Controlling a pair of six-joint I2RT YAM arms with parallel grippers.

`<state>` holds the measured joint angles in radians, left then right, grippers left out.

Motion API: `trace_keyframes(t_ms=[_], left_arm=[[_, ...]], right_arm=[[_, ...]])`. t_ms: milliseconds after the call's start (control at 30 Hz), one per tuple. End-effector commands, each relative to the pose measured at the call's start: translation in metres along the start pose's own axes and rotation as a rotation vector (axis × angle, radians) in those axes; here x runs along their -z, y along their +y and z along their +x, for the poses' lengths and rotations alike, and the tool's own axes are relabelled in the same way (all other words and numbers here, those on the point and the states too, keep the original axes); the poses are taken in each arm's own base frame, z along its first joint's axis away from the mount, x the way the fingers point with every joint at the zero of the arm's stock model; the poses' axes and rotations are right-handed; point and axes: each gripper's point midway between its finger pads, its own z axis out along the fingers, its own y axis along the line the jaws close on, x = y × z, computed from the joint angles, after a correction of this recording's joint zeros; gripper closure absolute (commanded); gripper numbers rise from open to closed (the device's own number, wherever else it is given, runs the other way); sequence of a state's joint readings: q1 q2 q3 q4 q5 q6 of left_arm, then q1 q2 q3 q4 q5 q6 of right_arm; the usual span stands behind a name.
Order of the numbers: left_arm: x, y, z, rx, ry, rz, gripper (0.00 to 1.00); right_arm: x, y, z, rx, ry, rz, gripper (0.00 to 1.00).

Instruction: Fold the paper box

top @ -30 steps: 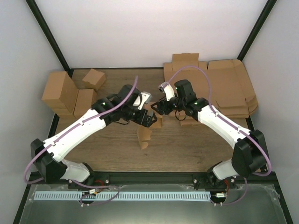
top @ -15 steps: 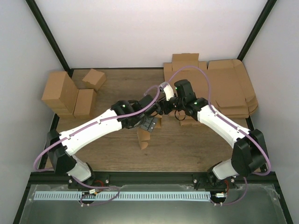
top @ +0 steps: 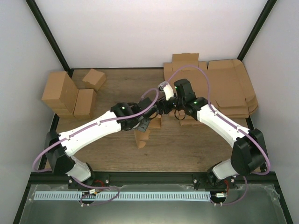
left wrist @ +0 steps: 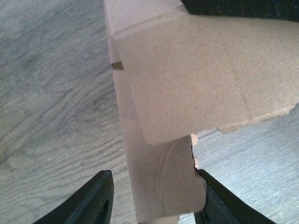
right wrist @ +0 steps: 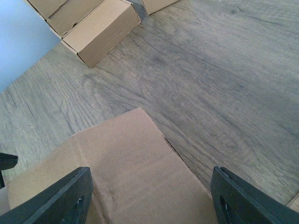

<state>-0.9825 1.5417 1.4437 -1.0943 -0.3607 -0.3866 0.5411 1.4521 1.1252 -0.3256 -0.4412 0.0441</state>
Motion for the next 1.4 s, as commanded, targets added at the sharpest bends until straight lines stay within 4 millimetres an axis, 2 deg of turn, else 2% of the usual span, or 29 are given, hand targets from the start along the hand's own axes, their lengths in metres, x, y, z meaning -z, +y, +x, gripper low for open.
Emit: trace_keyframes(t_ms=[0,367,633,900,1133,1367], left_arm=[[0.014,0.011,0.002,0.015,-0.036,-0.014,0.55],[0.018,0.013,0.005,0.044,-0.083,0.011,0.77],[0.022,0.016,0.002,0.055,-0.121,0.02,0.92],[0.028,0.022,0.0,0.089,-0.165,0.047,0.96],[0.028,0.027,0.0,0.163,-0.21,0.154,0.96],[0.028,0.028,-0.001,0.185,-0.235,0.216,0.96]], right_arm=[[0.001,0.002,-0.018,0.025,-0.021,0.01,0.27],[0.004,0.003,-0.026,0.031,-0.032,0.009,0.26],[0.006,0.022,-0.033,0.064,-0.033,-0.095,0.24],[0.003,0.028,-0.029,0.07,-0.007,-0.141,0.22],[0.001,0.028,-0.019,0.098,0.027,-0.15,0.23],[-0.005,0.018,-0.004,0.154,0.064,-0.044,0.29]])
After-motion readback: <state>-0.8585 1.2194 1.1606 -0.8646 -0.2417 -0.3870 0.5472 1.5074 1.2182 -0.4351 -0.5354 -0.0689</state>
